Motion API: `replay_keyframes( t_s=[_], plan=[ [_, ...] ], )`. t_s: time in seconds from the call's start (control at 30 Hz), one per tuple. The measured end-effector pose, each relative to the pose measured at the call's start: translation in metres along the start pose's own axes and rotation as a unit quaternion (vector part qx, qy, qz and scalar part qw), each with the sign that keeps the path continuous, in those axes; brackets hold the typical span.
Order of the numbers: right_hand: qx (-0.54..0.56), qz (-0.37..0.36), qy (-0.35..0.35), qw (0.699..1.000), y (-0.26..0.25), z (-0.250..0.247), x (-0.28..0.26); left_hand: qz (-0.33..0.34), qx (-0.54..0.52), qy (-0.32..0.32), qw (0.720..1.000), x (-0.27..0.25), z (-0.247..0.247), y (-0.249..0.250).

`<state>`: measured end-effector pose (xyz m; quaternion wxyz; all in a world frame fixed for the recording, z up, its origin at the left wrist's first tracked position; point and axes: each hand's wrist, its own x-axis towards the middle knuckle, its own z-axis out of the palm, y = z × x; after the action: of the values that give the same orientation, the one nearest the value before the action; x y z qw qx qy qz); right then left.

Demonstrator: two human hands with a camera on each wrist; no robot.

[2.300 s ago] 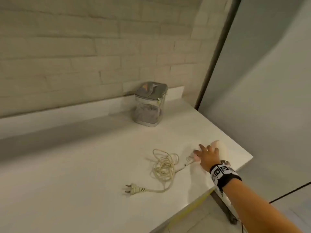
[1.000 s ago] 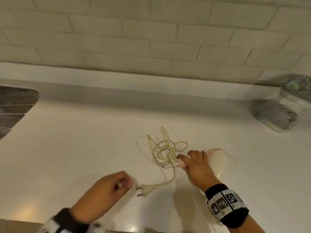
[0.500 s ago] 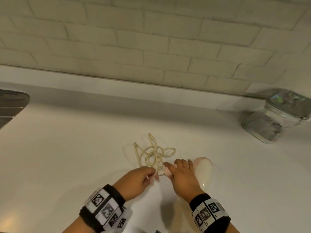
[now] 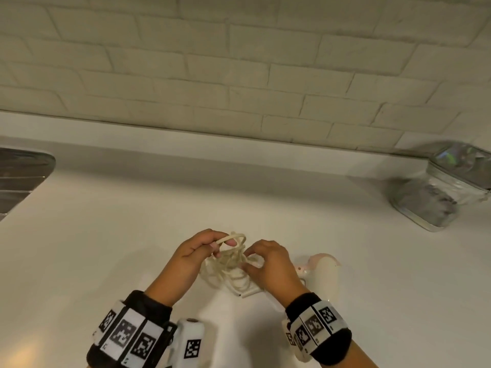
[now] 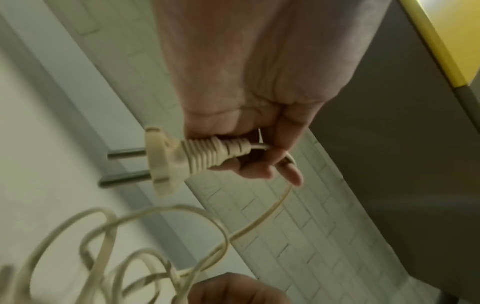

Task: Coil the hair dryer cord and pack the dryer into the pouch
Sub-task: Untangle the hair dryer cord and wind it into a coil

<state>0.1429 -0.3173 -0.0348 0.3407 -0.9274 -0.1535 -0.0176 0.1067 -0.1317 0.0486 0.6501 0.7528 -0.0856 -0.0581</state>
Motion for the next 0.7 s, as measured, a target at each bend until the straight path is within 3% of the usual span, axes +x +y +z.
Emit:
replay_keyframes(
  t_s=[0.1,0.2,0.3,0.4,0.6,0.67,0.7],
  plan=[
    [0.020,-0.018,0.015,1.000,-0.004,0.004,0.000,0.004,0.043,0.056,0.997,-0.001,0.004,0.004],
    [0.032,-0.031,0.032,0.999,-0.007,-0.009,-0.004,0.022,0.174,0.148,0.973,0.001,-0.003,-0.010],
    [0.019,-0.044,0.024,0.999,-0.010,-0.028,-0.009,-0.007,0.356,0.137,0.924,0.005,-0.014,-0.024],
    [0.009,-0.043,-0.027,0.999,-0.013,-0.046,-0.012,-0.053,0.438,0.113,0.890,0.005,-0.016,-0.024],
    [0.016,-0.014,-0.040,0.999,-0.019,-0.059,-0.015,-0.085,0.442,0.050,0.891,0.004,0.003,-0.013],
    [0.045,-0.015,-0.016,0.999,-0.022,-0.062,-0.017,-0.077,0.426,0.074,0.898,0.007,0.010,-0.018],
    [0.075,-0.017,0.006,0.997,-0.024,-0.065,-0.017,-0.079,0.380,0.100,0.916,0.010,0.011,-0.022]
  ],
)
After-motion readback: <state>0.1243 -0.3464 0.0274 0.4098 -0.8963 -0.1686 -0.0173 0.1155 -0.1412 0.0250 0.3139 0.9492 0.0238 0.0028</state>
